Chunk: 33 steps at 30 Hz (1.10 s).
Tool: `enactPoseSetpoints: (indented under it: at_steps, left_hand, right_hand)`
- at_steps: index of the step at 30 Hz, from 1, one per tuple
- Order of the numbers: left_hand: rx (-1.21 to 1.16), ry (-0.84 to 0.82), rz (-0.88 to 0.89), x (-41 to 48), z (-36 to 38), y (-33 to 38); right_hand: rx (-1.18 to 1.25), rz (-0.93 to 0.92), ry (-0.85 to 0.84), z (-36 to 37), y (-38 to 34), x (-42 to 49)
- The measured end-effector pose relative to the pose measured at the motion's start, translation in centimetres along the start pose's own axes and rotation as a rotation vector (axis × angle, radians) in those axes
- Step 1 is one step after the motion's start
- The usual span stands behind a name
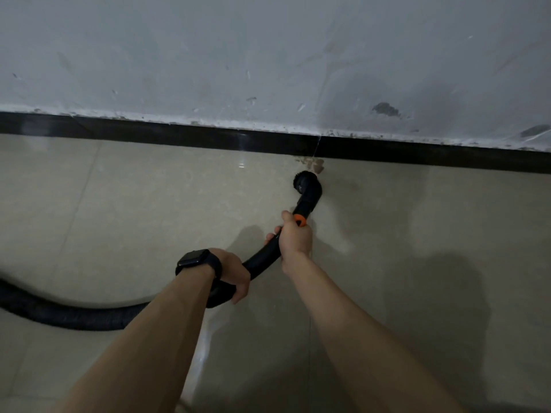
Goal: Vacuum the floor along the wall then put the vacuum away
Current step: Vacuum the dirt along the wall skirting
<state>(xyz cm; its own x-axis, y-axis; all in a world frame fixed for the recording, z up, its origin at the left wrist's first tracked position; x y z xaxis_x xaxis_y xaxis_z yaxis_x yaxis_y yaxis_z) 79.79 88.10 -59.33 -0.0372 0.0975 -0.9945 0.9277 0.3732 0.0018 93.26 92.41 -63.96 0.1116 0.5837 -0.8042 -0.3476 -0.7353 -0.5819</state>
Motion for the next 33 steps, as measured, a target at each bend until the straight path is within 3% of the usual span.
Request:
enactPoseSetpoints:
  at_steps: [7, 24, 33]
  left_hand:
    - [0.000, 0.150, 0.059, 0.1, 0.1, 0.2]
    - [-0.057, 0.366, 0.298, 0.9, -0.9, 5.5]
    - [-0.083, 0.324, 0.282, 0.6, -0.7, 5.3]
  right_hand:
    - [0.085, -0.030, 0.113, -1.4, 0.2, -0.4]
    - [-0.023, -0.033, 0.003, -2.8, -6.8, 3.0]
    - [-0.108, -0.037, -0.027, -1.8, -7.4, 2.9]
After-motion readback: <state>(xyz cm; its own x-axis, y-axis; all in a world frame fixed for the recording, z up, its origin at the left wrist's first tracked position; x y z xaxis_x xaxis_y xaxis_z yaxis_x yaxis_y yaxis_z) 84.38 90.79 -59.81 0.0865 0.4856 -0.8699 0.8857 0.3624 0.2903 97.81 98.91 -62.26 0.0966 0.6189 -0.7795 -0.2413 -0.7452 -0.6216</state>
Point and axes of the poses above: each hand's wrist, its own x-axis towards the middle knuckle, its own z-axis out of the palm, y = z × x, the point moved 3 cm from there along x, towards the middle knuckle, and after that the axes turned 4 degrees about -y, right-handed, at the moved point
